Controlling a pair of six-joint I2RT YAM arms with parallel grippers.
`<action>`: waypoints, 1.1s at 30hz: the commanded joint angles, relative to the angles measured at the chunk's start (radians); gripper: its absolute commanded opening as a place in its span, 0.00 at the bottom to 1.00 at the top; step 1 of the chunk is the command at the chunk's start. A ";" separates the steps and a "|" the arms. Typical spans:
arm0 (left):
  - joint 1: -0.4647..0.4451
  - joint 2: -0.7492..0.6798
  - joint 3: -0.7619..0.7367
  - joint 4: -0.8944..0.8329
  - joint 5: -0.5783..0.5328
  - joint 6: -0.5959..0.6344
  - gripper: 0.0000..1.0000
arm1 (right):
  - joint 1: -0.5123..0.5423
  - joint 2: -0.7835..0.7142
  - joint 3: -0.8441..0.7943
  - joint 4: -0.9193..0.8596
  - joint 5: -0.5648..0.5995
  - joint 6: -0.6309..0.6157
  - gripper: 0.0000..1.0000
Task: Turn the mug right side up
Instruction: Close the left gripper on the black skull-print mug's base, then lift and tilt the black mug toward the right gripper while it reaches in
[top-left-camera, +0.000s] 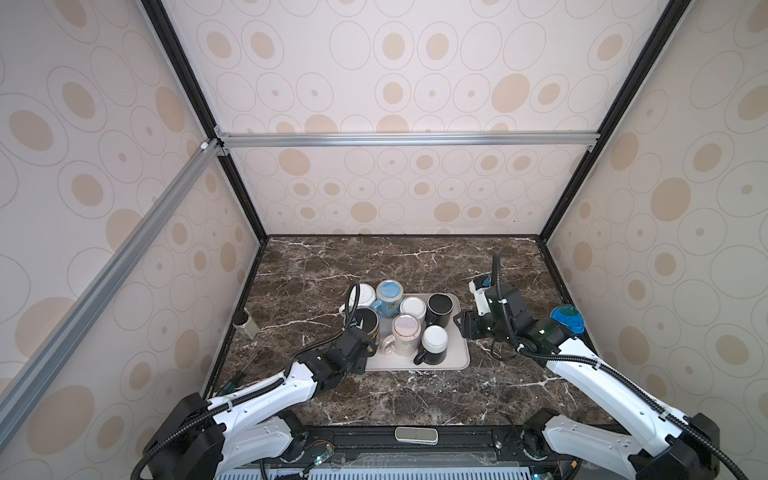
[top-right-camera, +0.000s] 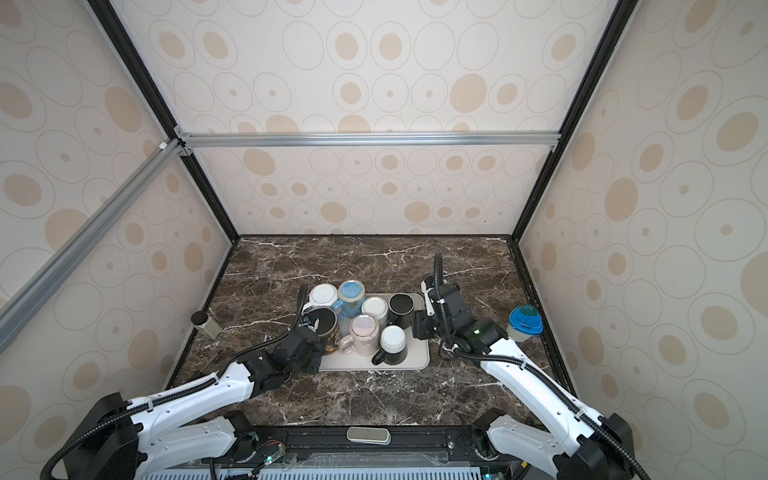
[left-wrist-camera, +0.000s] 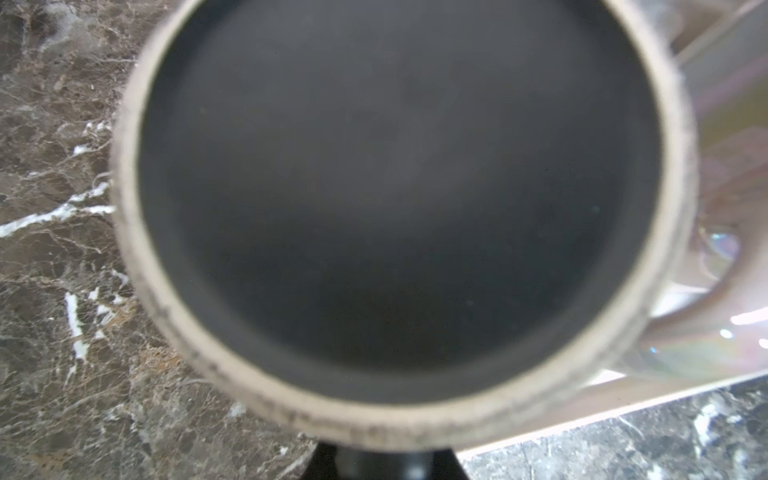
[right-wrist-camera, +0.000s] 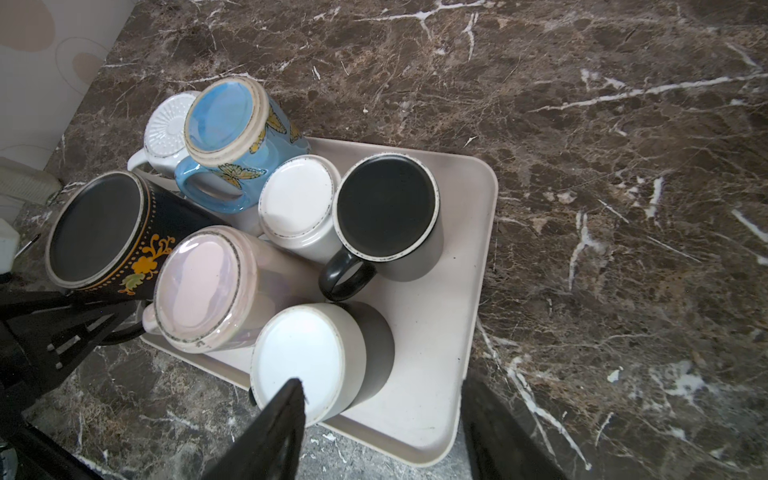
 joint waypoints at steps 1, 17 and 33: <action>-0.006 -0.082 0.077 0.011 -0.039 0.006 0.00 | 0.022 -0.005 0.008 0.002 -0.002 0.018 0.62; -0.005 -0.334 0.307 -0.018 0.285 0.028 0.00 | 0.061 -0.032 0.038 0.086 -0.145 0.066 0.60; 0.036 -0.276 0.249 0.696 0.669 -0.133 0.00 | 0.064 -0.248 -0.091 0.454 -0.441 0.283 0.60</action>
